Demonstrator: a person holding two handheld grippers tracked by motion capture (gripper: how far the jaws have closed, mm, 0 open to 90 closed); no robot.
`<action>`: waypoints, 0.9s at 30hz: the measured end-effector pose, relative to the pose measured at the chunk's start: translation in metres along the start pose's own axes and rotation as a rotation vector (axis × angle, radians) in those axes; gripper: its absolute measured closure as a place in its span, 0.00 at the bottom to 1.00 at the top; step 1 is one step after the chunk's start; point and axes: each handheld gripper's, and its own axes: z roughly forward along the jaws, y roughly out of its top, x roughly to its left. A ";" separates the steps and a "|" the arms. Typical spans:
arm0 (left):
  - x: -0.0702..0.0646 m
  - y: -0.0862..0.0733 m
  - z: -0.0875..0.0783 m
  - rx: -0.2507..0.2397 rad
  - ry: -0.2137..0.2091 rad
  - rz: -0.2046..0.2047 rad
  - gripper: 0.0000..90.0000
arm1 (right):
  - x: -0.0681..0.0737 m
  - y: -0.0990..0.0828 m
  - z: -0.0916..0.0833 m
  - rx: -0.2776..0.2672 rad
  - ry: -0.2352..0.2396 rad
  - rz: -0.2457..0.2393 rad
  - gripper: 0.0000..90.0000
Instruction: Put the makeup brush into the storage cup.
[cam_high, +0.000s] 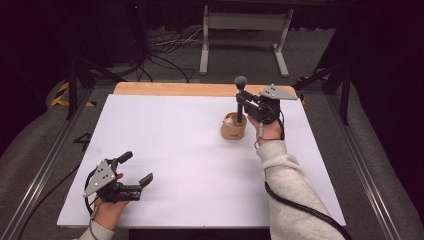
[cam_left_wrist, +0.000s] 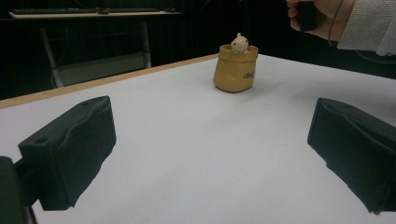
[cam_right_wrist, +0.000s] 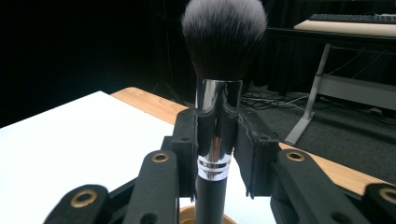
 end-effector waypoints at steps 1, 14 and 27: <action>0.000 0.000 0.000 0.000 0.000 0.000 0.02 | 0.000 -0.001 0.001 0.000 -0.001 -0.005 0.79; 0.000 0.000 0.000 -0.002 0.000 -0.001 0.02 | -0.001 -0.014 0.007 0.014 -0.009 -0.010 0.79; 0.000 0.000 0.000 -0.001 -0.002 0.001 0.02 | 0.000 -0.025 0.012 0.056 -0.011 -0.018 0.79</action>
